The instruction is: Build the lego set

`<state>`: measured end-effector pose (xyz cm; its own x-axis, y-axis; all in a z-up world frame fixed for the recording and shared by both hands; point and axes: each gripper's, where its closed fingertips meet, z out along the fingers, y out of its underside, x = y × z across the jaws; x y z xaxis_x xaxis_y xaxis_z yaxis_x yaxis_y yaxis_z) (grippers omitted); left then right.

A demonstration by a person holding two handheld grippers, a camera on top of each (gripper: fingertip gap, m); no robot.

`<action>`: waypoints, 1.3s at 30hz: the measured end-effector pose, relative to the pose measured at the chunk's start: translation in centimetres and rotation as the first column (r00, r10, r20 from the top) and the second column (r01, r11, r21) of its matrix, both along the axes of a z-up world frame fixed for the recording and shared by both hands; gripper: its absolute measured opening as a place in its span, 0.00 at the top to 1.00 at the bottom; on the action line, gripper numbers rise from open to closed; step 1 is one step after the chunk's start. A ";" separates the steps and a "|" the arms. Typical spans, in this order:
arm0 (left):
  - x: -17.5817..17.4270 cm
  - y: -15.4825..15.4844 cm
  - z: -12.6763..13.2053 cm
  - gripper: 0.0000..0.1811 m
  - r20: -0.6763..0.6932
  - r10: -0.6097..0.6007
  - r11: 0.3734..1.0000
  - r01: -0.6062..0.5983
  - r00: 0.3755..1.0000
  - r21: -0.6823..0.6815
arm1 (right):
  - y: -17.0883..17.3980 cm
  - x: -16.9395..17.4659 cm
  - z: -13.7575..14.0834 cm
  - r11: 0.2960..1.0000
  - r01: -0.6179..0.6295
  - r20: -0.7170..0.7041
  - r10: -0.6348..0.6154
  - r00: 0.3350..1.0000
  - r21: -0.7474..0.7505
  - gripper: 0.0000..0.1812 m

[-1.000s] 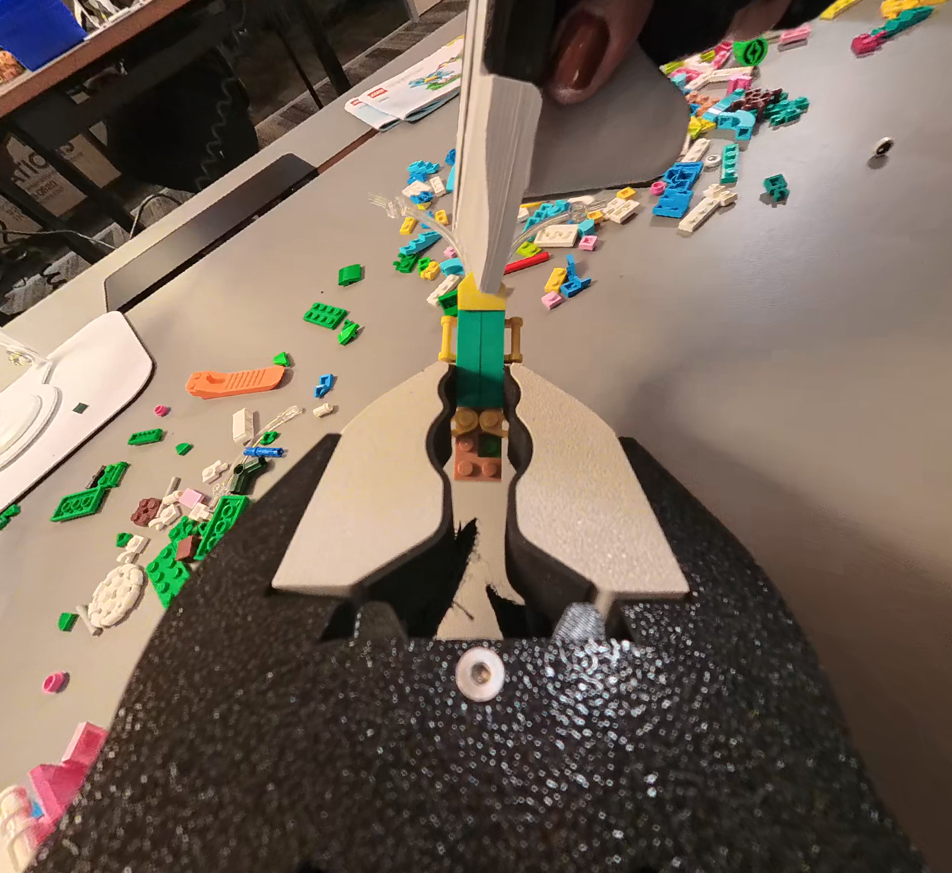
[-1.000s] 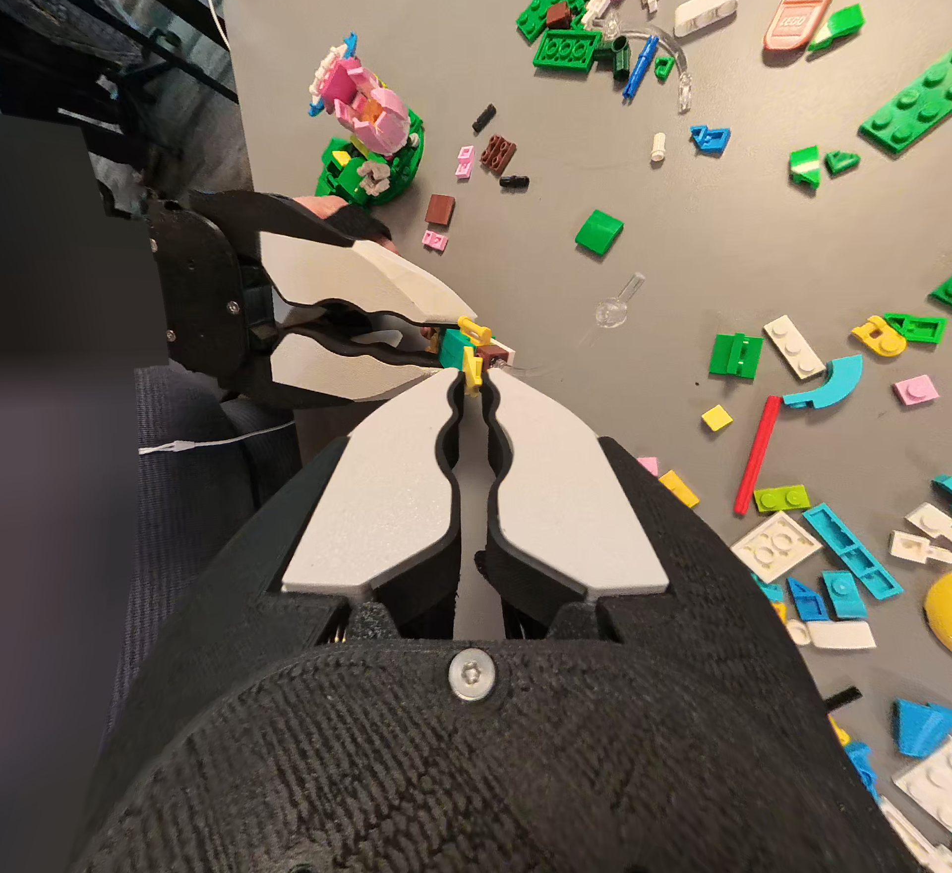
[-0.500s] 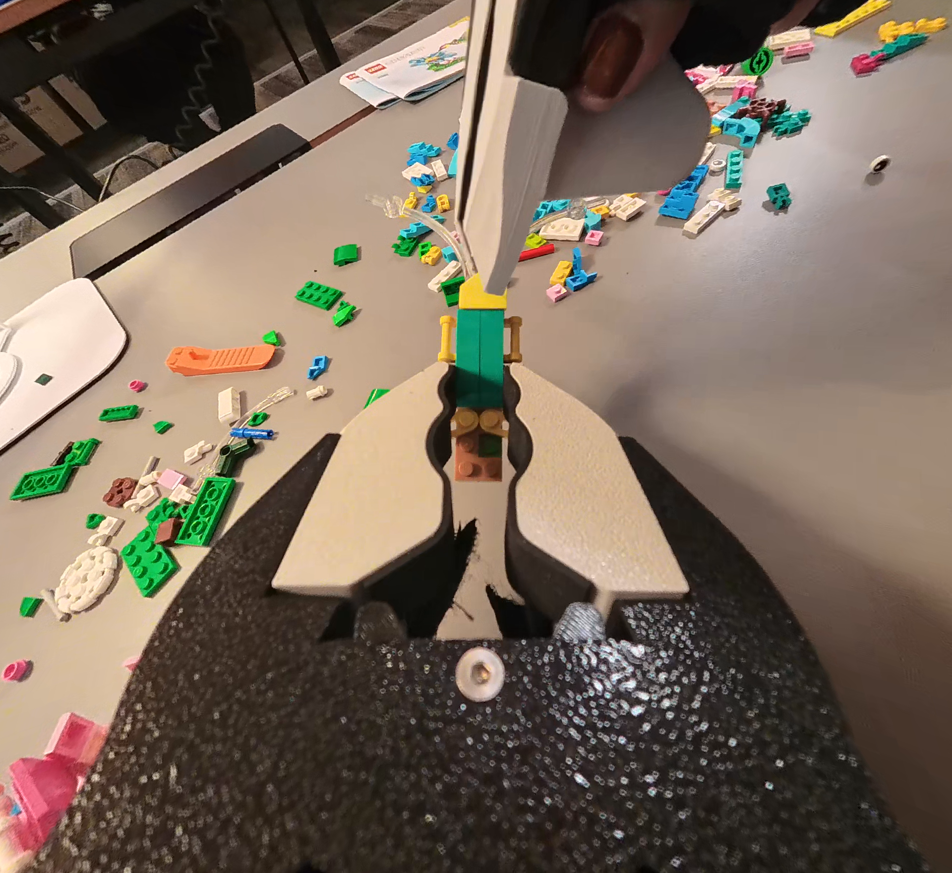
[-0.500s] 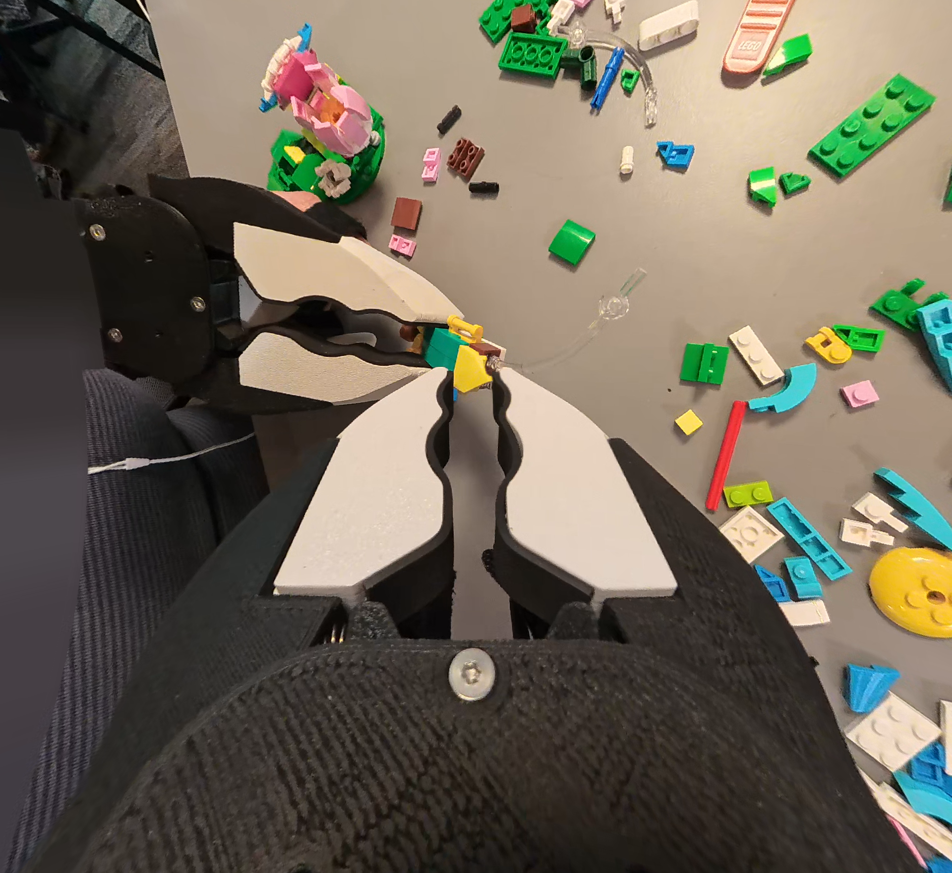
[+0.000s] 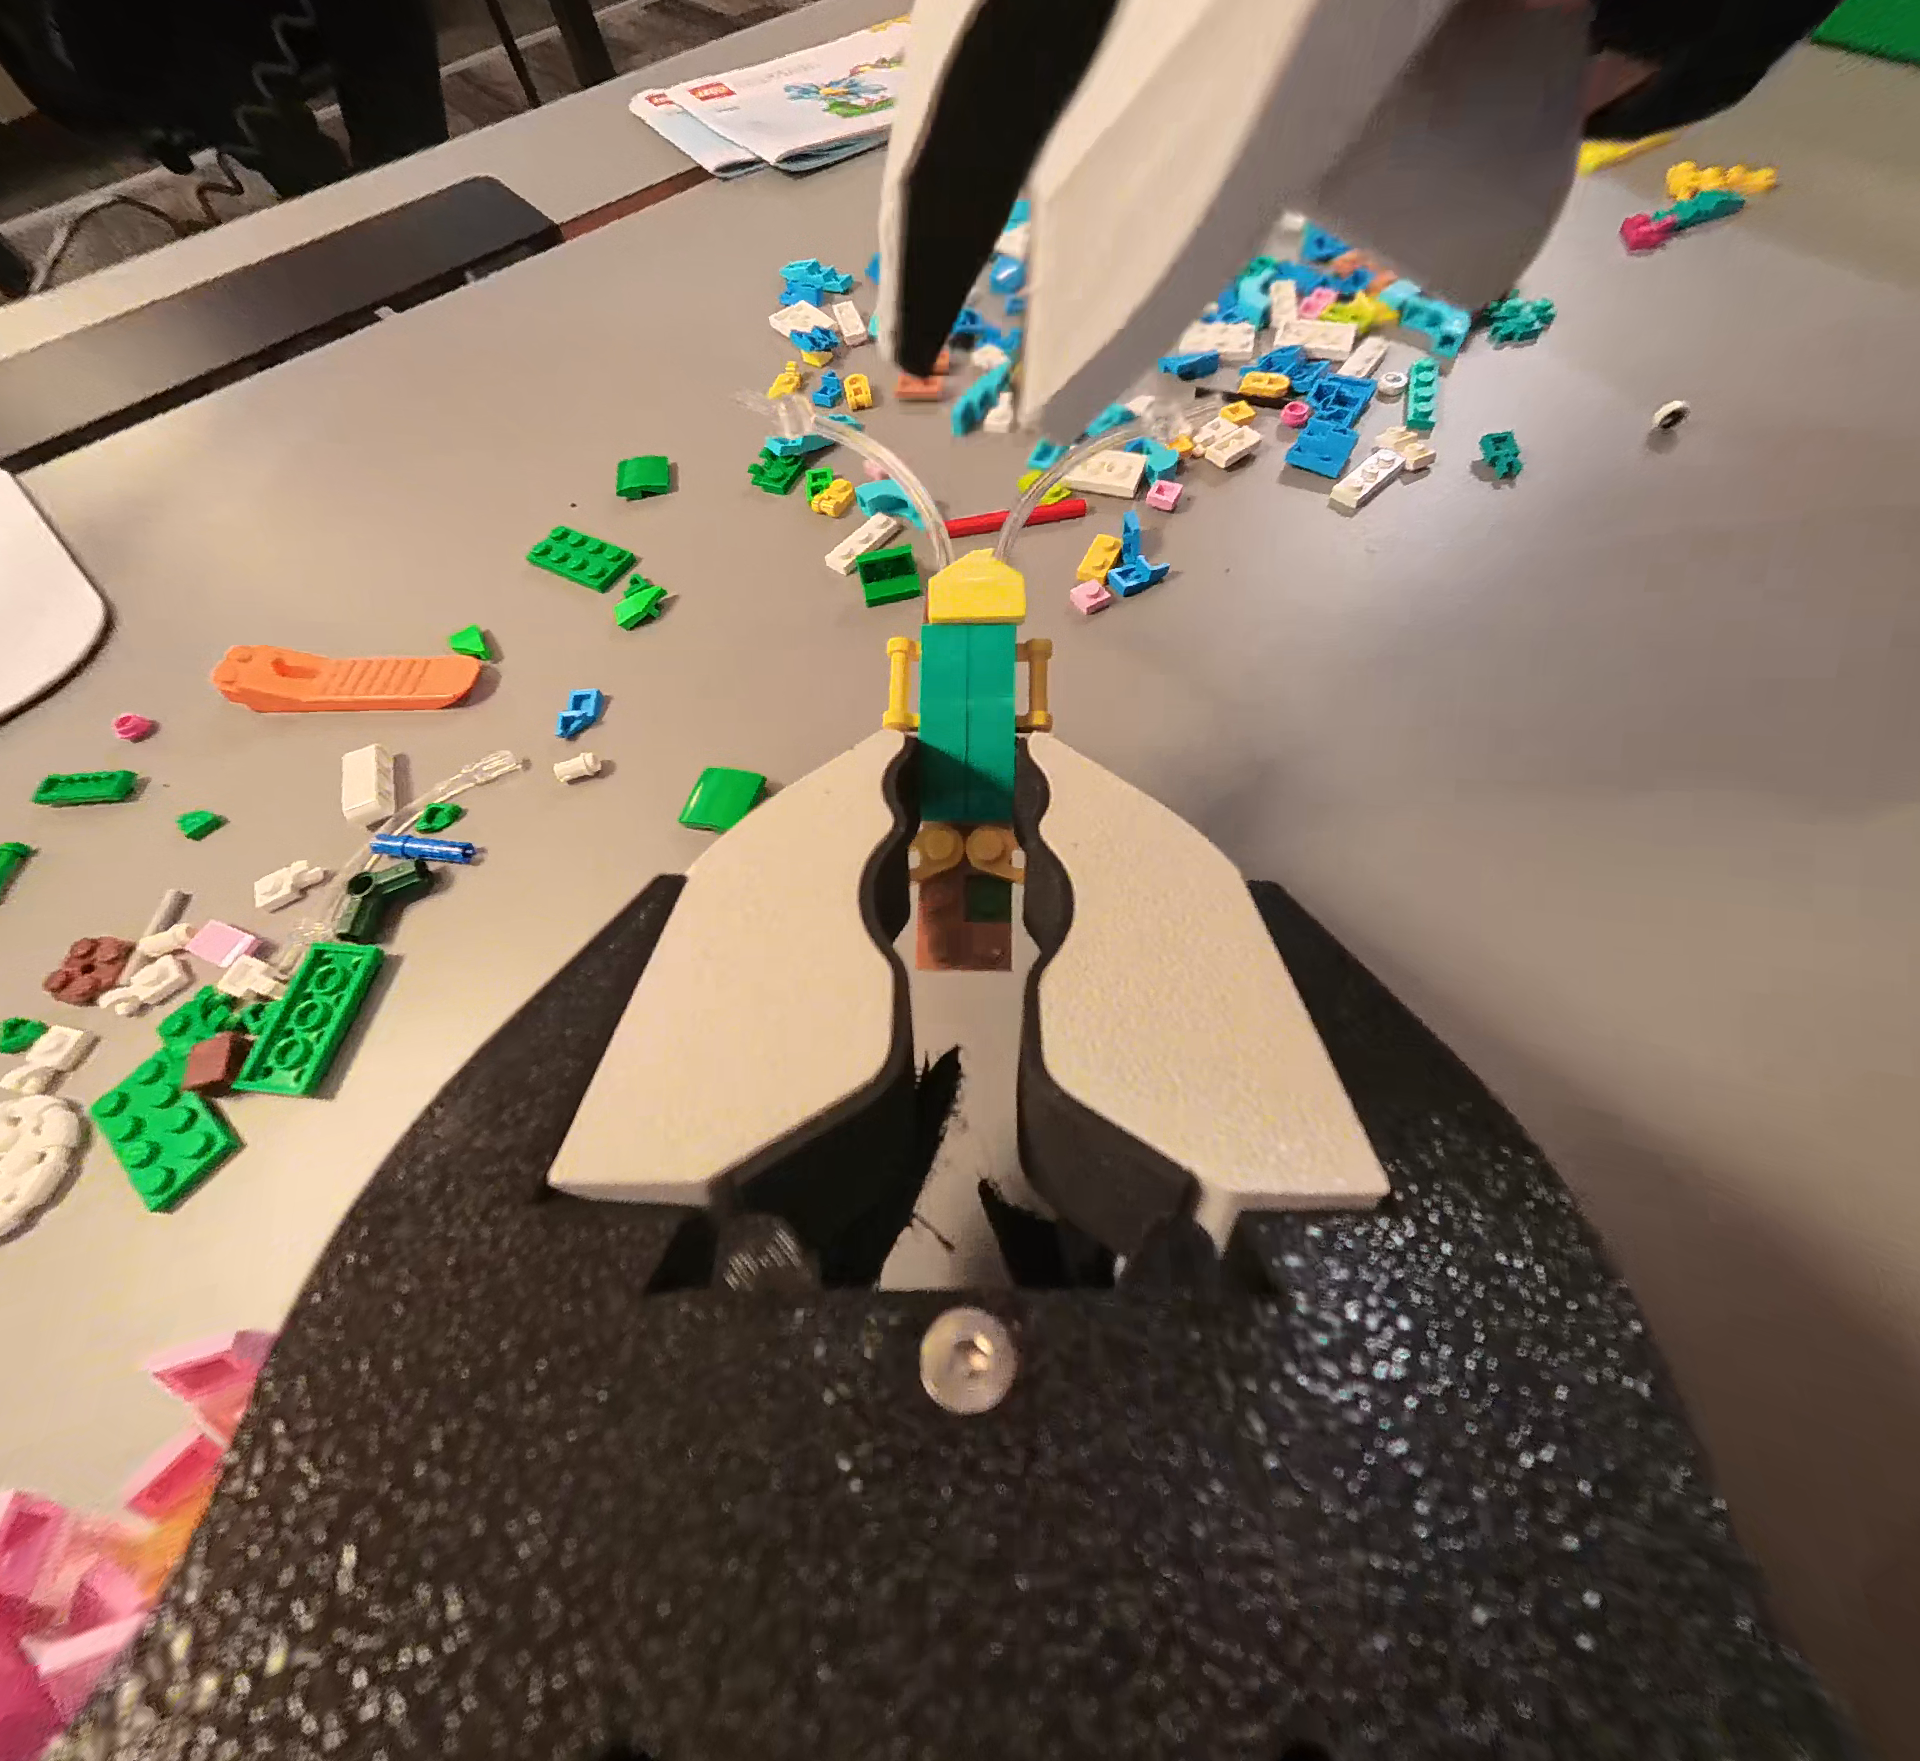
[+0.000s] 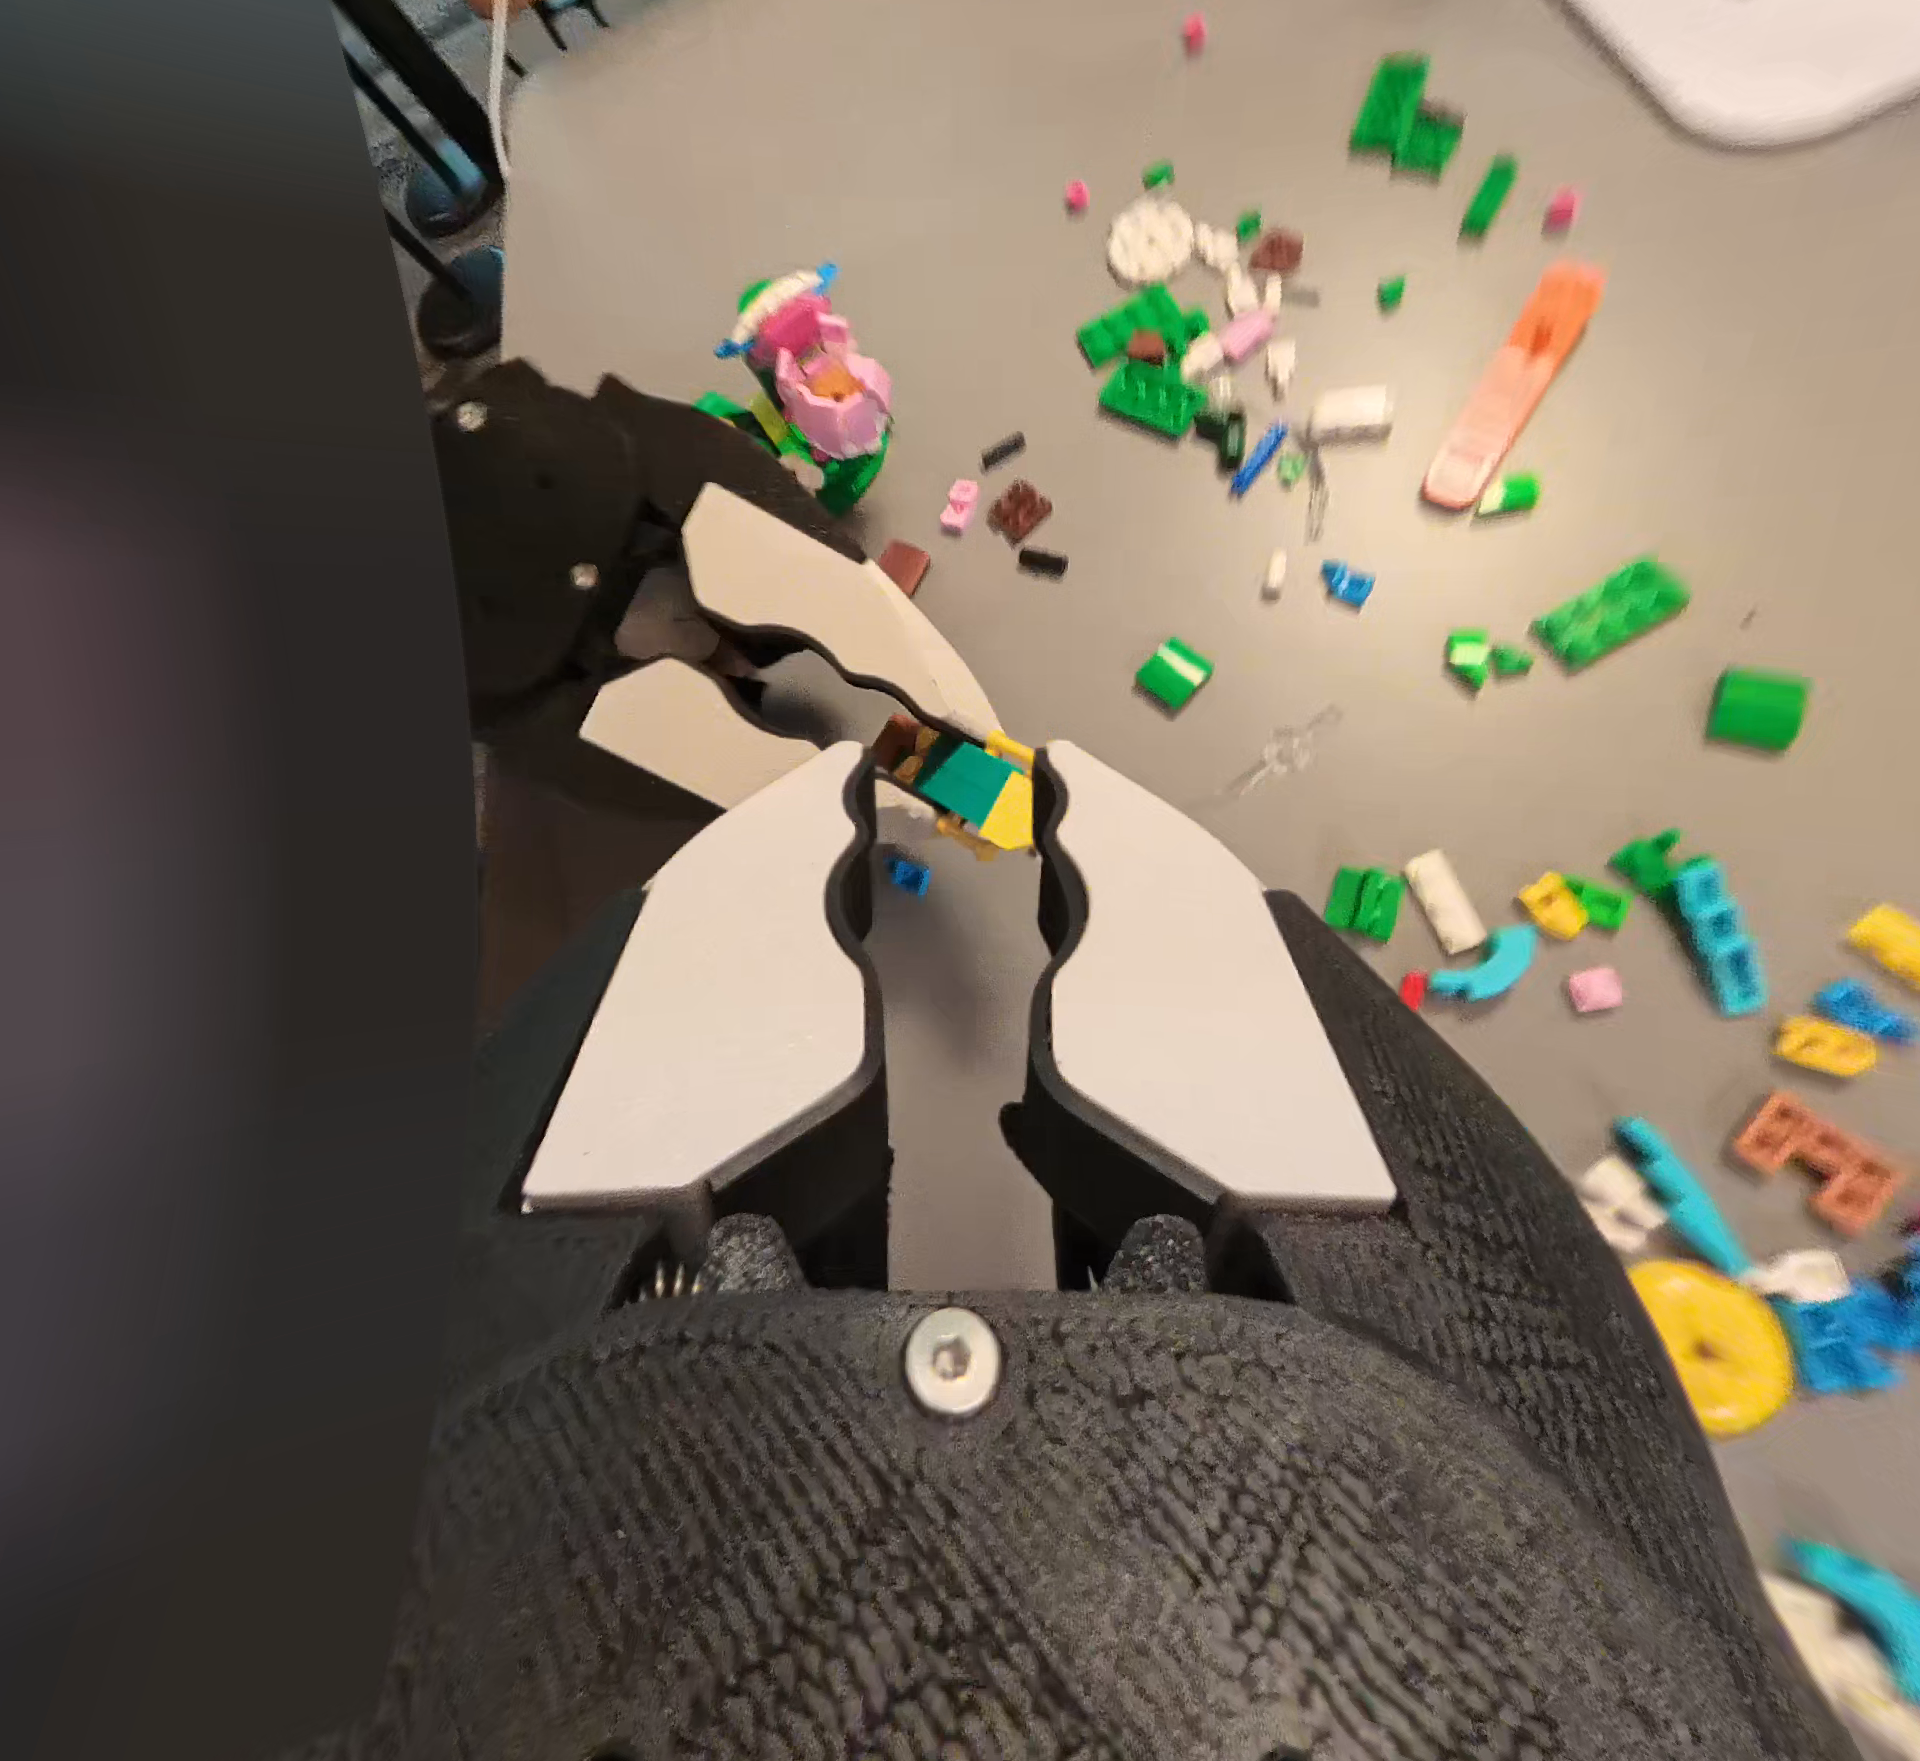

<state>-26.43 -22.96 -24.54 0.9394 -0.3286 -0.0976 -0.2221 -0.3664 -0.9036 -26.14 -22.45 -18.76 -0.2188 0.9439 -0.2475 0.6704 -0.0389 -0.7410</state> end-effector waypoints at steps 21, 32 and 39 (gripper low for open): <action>2.5 -1.1 2.1 0.91 0.308 -0.120 0.987 0.147 0.944 -0.066 | 0.2 1.5 -2.7 -0.084 -0.013 0.044 0.371 0.928 0.996 0.79; 2.8 -1.0 1.6 0.91 0.331 -0.118 0.983 0.157 0.936 -0.092 | 0.7 1.4 -3.2 -0.167 -0.026 0.078 0.316 0.945 0.986 0.89; 2.9 -1.0 1.3 0.91 0.339 -0.120 0.981 0.164 0.933 -0.103 | 0.9 1.8 -3.9 -0.097 -0.090 0.113 0.271 0.956 0.991 0.91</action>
<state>-23.49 -23.99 -23.24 0.8540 -0.4501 0.2611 0.0224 -0.4695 -0.8826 -24.36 -21.51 -22.63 -0.3632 0.0867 0.9277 0.4376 0.8949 0.0876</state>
